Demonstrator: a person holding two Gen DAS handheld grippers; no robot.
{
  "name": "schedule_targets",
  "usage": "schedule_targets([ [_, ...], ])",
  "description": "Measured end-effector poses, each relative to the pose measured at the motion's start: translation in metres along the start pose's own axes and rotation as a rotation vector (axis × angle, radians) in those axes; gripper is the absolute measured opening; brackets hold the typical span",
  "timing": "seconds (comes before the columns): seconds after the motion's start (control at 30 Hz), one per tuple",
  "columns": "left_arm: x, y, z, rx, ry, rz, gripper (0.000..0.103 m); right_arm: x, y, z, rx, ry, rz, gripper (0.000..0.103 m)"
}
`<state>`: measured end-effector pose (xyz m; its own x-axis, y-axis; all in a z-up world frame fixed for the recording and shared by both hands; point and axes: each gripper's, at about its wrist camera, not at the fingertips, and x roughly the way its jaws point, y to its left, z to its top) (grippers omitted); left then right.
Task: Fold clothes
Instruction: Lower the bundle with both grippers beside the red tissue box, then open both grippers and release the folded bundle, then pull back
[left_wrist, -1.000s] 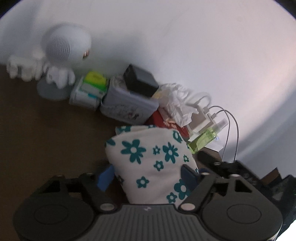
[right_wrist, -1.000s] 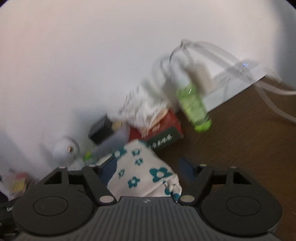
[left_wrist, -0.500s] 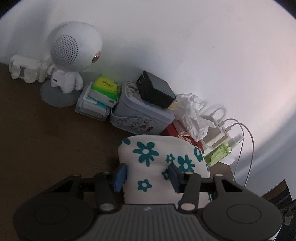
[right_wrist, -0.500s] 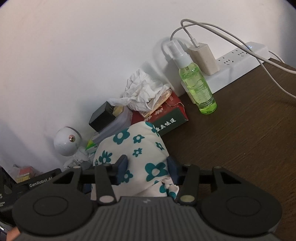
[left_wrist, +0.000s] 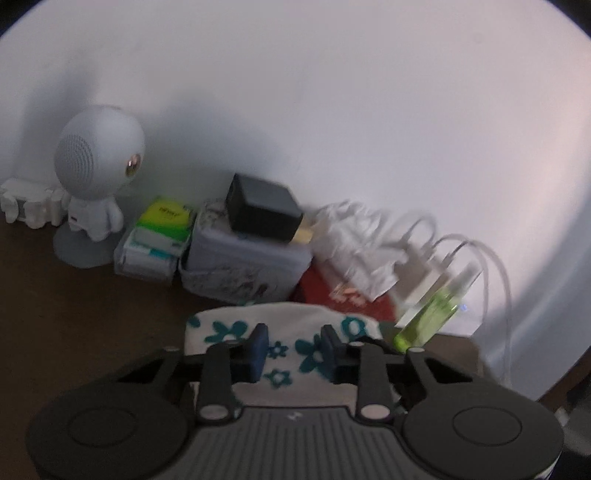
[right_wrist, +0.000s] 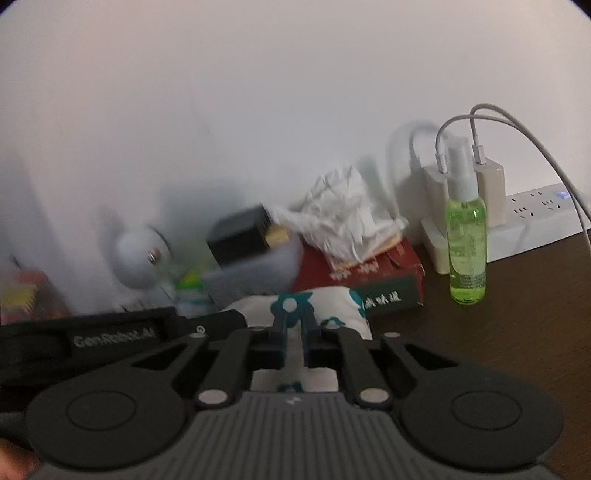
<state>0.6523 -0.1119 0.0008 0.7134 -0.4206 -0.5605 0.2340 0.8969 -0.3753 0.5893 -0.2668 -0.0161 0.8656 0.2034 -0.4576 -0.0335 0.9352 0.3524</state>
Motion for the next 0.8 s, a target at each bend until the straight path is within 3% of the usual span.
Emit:
schedule_targets([
  [0.17,0.012,0.007,-0.007,-0.017,0.023,-0.002,0.026,0.007,-0.002,-0.003,-0.011,0.046,-0.027,0.004],
  [0.37,0.007,0.002,-0.005,0.007,0.005,0.0,0.027,0.003,-0.006,-0.003,-0.005,0.024,-0.013,0.004],
  [0.4,0.0,0.002,-0.005,0.014,-0.025,-0.01,0.029,-0.003,-0.008,0.0,0.016,0.011,0.008,0.007],
  [0.47,-0.014,0.001,-0.006,0.026,-0.085,-0.024,0.049,-0.019,-0.012,0.007,0.044,-0.025,0.046,0.01],
  [0.5,-0.023,0.0,-0.009,0.044,-0.117,-0.012,0.051,-0.024,-0.011,0.009,0.028,-0.02,0.035,0.011],
  [0.53,-0.031,-0.001,-0.013,0.064,-0.147,0.002,0.051,-0.029,-0.01,0.01,0.012,-0.014,0.023,0.013],
  [0.67,-0.035,-0.003,-0.019,0.087,-0.082,-0.022,0.048,-0.033,-0.004,0.006,-0.069,0.063,0.016,0.015],
  [0.73,-0.03,-0.006,-0.022,0.109,-0.052,-0.019,0.039,-0.029,0.001,0.001,-0.108,0.076,-0.015,0.014],
  [0.8,-0.026,-0.006,-0.023,0.119,-0.033,-0.013,0.038,-0.026,0.003,-0.002,-0.133,0.083,-0.032,0.014],
])
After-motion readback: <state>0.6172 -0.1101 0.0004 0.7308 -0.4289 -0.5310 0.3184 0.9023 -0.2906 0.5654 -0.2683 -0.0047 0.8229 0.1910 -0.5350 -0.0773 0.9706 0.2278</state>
